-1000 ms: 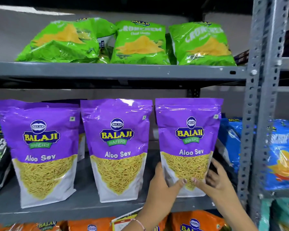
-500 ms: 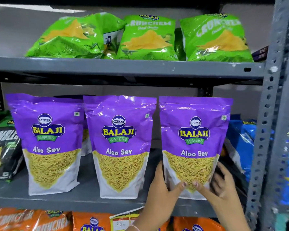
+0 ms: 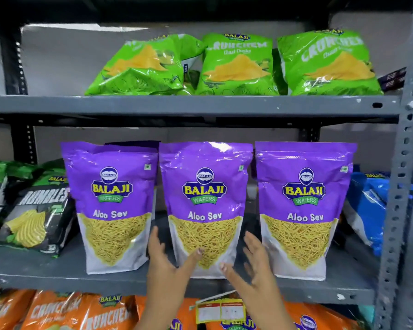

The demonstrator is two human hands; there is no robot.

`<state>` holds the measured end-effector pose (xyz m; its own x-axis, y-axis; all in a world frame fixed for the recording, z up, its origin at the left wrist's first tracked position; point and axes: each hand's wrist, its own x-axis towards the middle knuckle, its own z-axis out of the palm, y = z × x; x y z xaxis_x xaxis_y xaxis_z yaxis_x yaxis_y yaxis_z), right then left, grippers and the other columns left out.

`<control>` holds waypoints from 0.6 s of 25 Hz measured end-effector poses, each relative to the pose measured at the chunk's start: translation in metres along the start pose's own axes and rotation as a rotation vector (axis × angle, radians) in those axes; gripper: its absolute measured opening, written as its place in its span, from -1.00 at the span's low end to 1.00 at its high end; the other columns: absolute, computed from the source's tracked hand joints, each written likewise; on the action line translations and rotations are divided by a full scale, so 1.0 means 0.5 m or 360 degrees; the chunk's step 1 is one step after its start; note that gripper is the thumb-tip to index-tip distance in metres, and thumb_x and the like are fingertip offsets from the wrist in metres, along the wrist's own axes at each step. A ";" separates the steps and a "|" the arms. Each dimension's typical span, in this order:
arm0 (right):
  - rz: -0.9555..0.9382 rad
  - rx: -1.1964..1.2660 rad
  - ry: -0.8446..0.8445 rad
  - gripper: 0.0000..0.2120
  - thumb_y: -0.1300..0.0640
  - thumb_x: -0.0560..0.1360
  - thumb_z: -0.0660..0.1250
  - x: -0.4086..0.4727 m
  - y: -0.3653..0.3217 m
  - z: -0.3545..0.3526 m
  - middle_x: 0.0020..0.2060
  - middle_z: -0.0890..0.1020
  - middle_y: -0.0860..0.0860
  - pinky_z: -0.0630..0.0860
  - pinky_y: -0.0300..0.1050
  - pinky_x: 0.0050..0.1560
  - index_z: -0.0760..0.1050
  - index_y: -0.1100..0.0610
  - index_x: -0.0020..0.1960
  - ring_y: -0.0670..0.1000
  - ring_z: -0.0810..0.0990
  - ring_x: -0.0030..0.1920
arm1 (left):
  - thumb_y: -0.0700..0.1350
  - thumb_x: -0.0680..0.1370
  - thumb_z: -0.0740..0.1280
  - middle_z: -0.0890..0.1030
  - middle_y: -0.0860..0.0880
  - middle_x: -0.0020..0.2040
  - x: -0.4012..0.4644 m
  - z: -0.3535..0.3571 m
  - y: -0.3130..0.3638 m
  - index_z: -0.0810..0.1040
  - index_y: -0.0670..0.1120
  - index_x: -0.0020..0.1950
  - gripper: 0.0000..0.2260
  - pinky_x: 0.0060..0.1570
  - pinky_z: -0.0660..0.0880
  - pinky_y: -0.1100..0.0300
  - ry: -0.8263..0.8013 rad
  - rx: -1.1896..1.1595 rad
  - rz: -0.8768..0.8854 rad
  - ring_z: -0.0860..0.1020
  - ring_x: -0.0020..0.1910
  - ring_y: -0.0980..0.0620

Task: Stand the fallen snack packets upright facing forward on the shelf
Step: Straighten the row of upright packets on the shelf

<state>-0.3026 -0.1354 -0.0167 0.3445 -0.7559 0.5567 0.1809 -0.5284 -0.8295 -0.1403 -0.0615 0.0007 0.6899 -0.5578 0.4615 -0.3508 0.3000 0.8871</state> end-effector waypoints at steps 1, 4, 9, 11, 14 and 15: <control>0.0041 -0.0022 -0.0024 -0.19 -0.23 0.23 0.60 0.014 0.008 0.018 0.42 0.39 -0.44 0.33 -0.08 0.49 0.27 -0.47 0.36 -0.27 0.36 0.48 | 0.32 0.20 0.54 0.29 0.07 0.55 0.021 -0.013 -0.007 0.07 0.11 0.58 0.08 0.45 0.35 -0.08 -0.0111 0.0063 -0.0046 0.35 0.49 0.03; 0.0126 -0.0131 -0.0049 -0.12 -0.21 0.29 0.53 0.039 0.020 0.039 0.57 0.31 -0.12 0.26 -0.11 0.47 0.13 -0.33 0.47 -0.14 0.26 0.54 | 0.44 0.15 0.50 0.51 -0.01 0.42 0.045 -0.024 -0.016 0.22 0.11 0.50 0.02 0.30 0.51 -0.09 -0.0343 0.0196 -0.0141 0.54 0.33 0.00; 0.0168 -0.0281 0.0082 -0.14 -0.20 0.34 0.49 0.032 0.018 0.060 0.48 0.45 -0.15 0.40 0.04 0.47 0.19 -0.16 0.54 -0.11 0.41 0.48 | 0.26 0.35 0.49 0.57 0.12 0.22 0.053 -0.035 -0.013 0.34 0.01 0.42 -0.27 0.22 0.53 0.01 -0.0399 0.0274 -0.0043 0.56 0.22 0.05; 0.0183 -0.0314 0.0113 -0.14 -0.22 0.35 0.49 0.034 0.018 0.060 0.44 0.49 -0.15 0.44 0.08 0.44 0.20 -0.15 0.55 -0.09 0.46 0.45 | 0.19 0.40 0.48 0.60 0.15 0.18 0.046 -0.034 -0.003 0.38 0.00 0.37 -0.37 0.11 0.56 0.14 -0.0393 0.0246 -0.0004 0.59 0.16 0.07; 0.0227 -0.0329 0.0105 -0.27 -0.09 0.40 0.51 0.031 0.007 0.060 0.38 0.52 -0.21 0.46 0.05 0.43 0.23 -0.28 0.45 -0.10 0.50 0.41 | 0.14 0.43 0.47 0.62 0.11 0.20 0.032 -0.037 0.009 0.38 -0.02 0.40 -0.39 -0.07 0.49 0.40 -0.0385 0.0247 0.0010 0.59 0.09 0.12; 0.0217 -0.0335 0.0103 -0.30 -0.01 0.43 0.51 0.031 0.005 0.060 0.36 0.51 -0.25 0.46 0.02 0.43 0.21 -0.32 0.42 -0.12 0.50 0.40 | 0.14 0.44 0.47 0.61 0.13 0.20 0.029 -0.038 0.011 0.37 -0.02 0.42 -0.38 -0.06 0.47 0.38 -0.0379 0.0244 0.0001 0.59 0.11 0.11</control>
<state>-0.2690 -0.1366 -0.0115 0.2918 -0.8453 0.4476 -0.0611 -0.4834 -0.8732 -0.1201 -0.0532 0.0120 0.5276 -0.7293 0.4357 -0.4555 0.1901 0.8697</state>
